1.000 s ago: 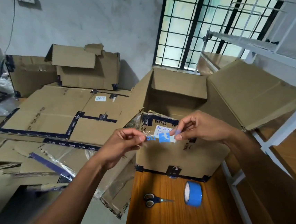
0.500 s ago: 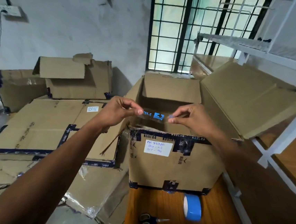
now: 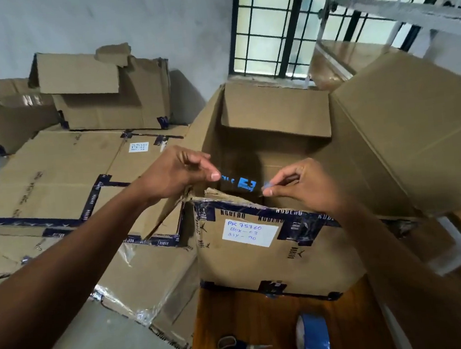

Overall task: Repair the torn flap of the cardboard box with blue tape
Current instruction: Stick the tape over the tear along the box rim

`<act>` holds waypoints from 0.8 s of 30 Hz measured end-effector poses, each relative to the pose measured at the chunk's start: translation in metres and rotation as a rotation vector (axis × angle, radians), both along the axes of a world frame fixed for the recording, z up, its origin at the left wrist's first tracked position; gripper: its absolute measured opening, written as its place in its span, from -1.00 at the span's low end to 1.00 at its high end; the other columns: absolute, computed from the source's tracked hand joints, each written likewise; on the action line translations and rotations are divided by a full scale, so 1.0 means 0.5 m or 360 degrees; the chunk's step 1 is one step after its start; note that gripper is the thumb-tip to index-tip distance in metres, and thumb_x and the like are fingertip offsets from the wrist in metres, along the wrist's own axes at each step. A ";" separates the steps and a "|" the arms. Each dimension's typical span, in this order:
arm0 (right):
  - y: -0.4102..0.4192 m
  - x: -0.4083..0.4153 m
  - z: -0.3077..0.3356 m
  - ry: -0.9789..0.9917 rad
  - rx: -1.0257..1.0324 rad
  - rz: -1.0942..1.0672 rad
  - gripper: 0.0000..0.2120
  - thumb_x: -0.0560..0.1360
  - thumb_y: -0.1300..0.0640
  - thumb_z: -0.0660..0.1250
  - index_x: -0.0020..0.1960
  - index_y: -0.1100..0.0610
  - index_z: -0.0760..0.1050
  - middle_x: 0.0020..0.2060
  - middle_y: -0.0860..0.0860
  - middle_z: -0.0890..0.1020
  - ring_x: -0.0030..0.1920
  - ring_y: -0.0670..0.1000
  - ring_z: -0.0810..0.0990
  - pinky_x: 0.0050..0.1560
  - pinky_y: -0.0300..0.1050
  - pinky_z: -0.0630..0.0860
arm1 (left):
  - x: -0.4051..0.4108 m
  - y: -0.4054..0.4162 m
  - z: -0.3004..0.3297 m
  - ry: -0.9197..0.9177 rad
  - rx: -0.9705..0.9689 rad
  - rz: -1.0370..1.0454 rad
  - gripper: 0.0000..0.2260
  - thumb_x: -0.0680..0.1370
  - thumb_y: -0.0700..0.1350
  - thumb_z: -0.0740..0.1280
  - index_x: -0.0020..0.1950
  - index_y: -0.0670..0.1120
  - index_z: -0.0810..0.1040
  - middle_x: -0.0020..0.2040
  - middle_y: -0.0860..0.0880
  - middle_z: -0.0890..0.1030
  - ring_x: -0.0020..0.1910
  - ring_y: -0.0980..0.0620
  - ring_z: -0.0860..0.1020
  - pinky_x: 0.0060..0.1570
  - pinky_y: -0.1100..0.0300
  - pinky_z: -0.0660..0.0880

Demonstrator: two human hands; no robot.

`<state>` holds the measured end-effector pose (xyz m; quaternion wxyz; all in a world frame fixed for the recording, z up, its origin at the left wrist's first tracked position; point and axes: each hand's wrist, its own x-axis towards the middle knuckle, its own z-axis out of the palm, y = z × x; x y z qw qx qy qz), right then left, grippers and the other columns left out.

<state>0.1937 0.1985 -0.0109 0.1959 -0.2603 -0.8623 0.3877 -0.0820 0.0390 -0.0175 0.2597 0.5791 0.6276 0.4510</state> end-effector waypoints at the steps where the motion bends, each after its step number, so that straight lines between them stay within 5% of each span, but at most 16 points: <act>1: 0.002 -0.001 -0.002 -0.0007 -0.0010 0.0017 -0.91 0.41 0.14 0.65 -0.11 0.02 0.79 -0.16 -0.07 0.80 -0.07 0.00 0.79 0.19 0.17 0.67 | -0.004 0.001 -0.003 0.0015 0.0000 -0.0018 -0.92 0.52 -0.10 0.56 0.01 -0.04 0.80 0.08 0.12 0.79 0.32 0.35 0.56 0.25 0.23 0.36; 7: 0.002 0.003 0.001 -0.0059 -0.0037 0.0090 -0.87 0.42 0.14 0.63 -0.05 0.15 0.78 -0.13 -0.04 0.81 -0.07 0.00 0.79 0.17 -0.01 0.68 | -0.005 0.003 -0.015 -0.0011 0.0015 -0.0043 -0.90 0.51 -0.11 0.58 0.01 -0.06 0.81 0.05 0.08 0.80 0.35 0.37 0.53 0.24 0.37 0.31; 15: -0.004 0.018 0.018 -0.0180 -0.0045 0.0201 -0.88 0.46 0.14 0.61 -0.03 0.14 0.78 -0.16 -0.05 0.80 -0.15 -0.11 0.76 -0.08 -0.30 0.62 | -0.008 -0.011 -0.022 0.0066 -0.0078 -0.0114 -0.86 0.48 0.05 0.58 -0.01 0.05 0.82 0.08 0.18 0.78 0.55 0.20 0.37 0.50 -0.09 0.29; 21: -0.006 0.016 0.014 -0.0220 -0.0105 0.0233 -0.89 0.45 0.12 0.62 -0.03 0.10 0.78 -0.13 -0.05 0.81 -0.08 -0.03 0.79 0.06 -0.15 0.67 | -0.016 -0.017 -0.013 0.0152 -0.0127 -0.0188 -0.86 0.49 0.05 0.57 -0.01 0.05 0.82 0.07 0.15 0.79 0.50 0.40 0.35 0.55 -0.04 0.25; 24: -0.006 0.016 0.012 -0.0244 -0.0160 0.0243 -0.90 0.46 0.12 0.61 -0.03 0.09 0.77 -0.12 -0.03 0.81 -0.07 -0.01 0.79 0.10 -0.13 0.66 | -0.020 -0.020 -0.007 0.0220 -0.0154 -0.0243 -0.86 0.50 0.05 0.57 0.01 0.06 0.82 0.08 0.17 0.79 0.57 0.31 0.30 0.53 0.00 0.23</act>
